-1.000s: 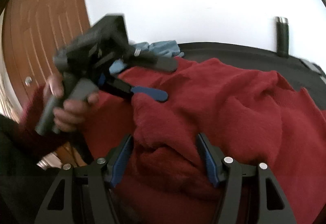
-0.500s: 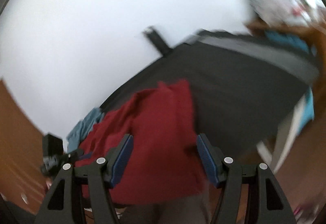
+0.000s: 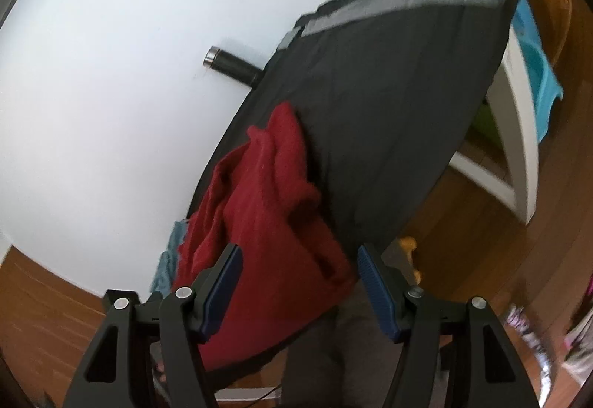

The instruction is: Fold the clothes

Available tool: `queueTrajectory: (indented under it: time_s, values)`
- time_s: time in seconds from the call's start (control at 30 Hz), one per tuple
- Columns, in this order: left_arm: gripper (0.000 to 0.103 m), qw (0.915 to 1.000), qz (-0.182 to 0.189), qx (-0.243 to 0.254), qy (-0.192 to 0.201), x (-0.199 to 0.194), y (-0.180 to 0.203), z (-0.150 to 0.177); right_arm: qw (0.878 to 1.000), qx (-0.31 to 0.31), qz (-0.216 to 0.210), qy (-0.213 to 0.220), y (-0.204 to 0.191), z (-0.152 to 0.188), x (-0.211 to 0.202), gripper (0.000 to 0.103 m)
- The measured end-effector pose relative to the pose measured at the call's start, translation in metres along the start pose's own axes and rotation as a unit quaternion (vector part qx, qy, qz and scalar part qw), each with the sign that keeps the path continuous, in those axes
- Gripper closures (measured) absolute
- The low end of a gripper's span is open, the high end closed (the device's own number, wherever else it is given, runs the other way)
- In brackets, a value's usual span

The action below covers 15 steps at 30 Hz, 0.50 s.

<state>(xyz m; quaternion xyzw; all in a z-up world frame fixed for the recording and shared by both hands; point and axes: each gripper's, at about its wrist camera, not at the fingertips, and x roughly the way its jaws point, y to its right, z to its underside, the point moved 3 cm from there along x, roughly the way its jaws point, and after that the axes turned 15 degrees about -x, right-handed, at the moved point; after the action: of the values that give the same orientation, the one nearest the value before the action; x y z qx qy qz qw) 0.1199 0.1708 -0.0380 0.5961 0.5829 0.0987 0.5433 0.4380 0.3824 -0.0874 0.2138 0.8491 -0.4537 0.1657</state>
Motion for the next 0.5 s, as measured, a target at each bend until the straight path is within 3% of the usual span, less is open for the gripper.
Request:
queueTrajectory:
  time_s: [0.17,0.3,0.4,0.5]
  values:
    - [0.017,0.9999,0.013,0.000,-0.002,-0.002,-0.002,0.000,0.999,0.016,-0.027,0.005,-0.010,0.004,0.005,0.037]
    - [0.017,0.9998,0.018,0.001,-0.001,-0.003,-0.003,0.001,0.999,-0.005,-0.045,0.017,-0.032,-0.002,0.007,0.037]
    - [0.017,0.9998,0.022,0.003,-0.001,-0.004,-0.003,0.002,0.999,-0.034,-0.027,0.013,-0.045,-0.005,0.016,0.036]
    - [0.017,0.9997,0.025,0.004,-0.001,-0.005,-0.004,0.002,0.998,-0.066,0.000,0.012,-0.056,-0.005,0.023,0.027]
